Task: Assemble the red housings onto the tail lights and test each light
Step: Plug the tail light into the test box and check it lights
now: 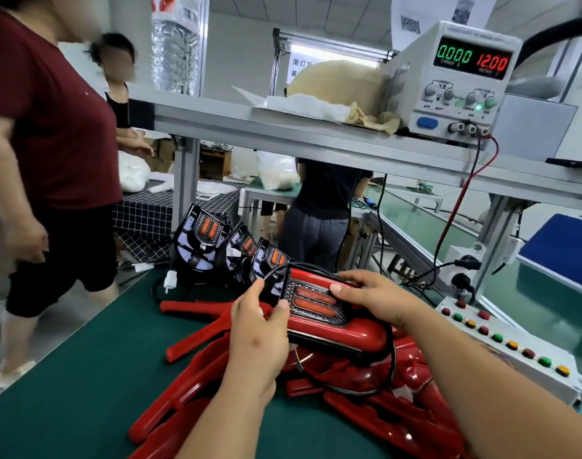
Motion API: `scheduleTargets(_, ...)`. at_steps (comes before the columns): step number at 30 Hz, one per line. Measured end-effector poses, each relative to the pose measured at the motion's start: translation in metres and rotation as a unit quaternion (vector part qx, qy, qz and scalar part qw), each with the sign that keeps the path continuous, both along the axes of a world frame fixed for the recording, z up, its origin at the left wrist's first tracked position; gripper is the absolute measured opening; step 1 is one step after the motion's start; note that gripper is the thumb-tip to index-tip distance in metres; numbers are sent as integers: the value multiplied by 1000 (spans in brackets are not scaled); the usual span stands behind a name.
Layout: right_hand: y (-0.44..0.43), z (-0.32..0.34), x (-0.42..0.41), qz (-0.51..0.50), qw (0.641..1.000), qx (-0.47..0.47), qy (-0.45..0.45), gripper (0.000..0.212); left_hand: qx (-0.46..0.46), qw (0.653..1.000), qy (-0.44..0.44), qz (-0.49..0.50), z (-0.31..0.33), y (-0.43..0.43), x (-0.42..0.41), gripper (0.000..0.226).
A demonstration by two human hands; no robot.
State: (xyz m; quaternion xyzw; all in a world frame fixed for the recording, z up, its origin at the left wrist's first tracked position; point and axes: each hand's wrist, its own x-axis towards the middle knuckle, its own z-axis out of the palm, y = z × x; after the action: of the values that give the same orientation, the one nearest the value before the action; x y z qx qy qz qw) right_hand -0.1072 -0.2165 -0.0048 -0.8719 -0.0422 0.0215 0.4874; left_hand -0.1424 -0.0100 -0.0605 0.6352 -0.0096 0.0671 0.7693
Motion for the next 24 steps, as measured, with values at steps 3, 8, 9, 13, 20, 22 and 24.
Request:
scheduleTargets(3, -1, 9, 0, 3, 1000, 1, 11, 54, -28, 999, 1, -19, 0, 3, 2, 50)
scheduleTargets(8, -5, 12, -6, 29, 997, 74, 19, 41, -94, 995, -7, -32, 9, 4, -1, 27)
scheduleTargets(9, -6, 12, -8, 32, 994, 101, 14, 34, -127, 991, -10, -42, 11, 3, -2, 26)
scheduleTargets(13, -2, 12, -16, 2, 974, 225, -22, 25, -211, 977, 25, -22, 14, 4, -3, 38)
scheduleTargets(20, 37, 13, -31, -154, 942, 288, -82, 23, -94, 989, 15, -111, 6, -15, -17, 62)
scheduleTargets(22, 51, 7, -36, -200, 939, 260, -101, 33, -111, 986, -7, -125, 6, -16, -18, 75)
scheduleTargets(24, 61, 3, -43, -237, 940, 216, -121, 45, -126, 984, -30, -119, 9, -16, -18, 67)
